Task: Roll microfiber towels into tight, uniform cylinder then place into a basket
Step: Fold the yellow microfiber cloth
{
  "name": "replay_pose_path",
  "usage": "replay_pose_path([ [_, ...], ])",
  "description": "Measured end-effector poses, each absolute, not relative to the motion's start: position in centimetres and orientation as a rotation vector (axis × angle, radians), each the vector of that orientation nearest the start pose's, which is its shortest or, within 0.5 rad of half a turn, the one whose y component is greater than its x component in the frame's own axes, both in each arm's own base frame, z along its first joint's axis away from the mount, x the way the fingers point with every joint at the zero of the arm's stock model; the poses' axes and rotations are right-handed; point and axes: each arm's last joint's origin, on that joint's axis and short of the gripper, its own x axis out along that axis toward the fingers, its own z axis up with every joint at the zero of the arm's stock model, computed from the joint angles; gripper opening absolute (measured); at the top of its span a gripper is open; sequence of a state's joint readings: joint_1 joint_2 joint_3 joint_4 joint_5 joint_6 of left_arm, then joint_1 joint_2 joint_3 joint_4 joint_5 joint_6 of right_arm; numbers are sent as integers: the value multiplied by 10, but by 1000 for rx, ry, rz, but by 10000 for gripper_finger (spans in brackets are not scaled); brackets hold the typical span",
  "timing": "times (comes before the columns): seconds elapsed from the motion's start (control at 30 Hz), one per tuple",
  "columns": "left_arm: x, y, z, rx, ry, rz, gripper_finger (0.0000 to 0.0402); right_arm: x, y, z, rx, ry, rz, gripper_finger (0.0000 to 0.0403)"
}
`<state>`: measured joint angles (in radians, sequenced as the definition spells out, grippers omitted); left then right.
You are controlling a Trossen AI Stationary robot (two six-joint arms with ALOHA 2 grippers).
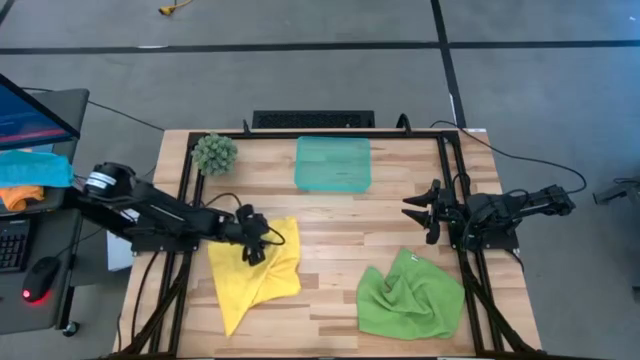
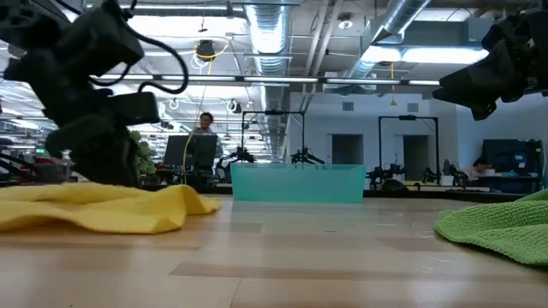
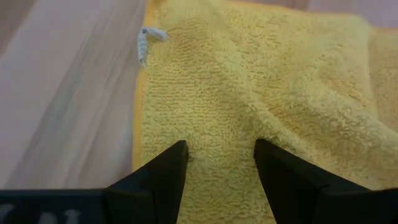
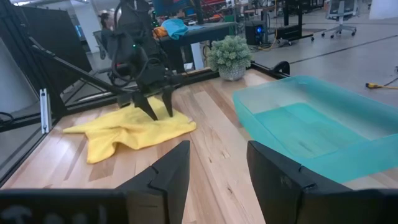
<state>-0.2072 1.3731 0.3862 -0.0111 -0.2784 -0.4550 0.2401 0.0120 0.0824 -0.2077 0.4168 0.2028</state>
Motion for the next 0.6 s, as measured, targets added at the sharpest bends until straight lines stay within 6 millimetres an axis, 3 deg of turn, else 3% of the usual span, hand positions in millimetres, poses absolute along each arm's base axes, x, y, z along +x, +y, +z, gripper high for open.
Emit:
replay_pose_path([
  [0.43,242,-20,86,-207,712,240,187,90,10,171,158,112,-189,182],
  [0.6,267,-22,89,-195,685,222,187,90,10,171,158,112,-189,182],
])
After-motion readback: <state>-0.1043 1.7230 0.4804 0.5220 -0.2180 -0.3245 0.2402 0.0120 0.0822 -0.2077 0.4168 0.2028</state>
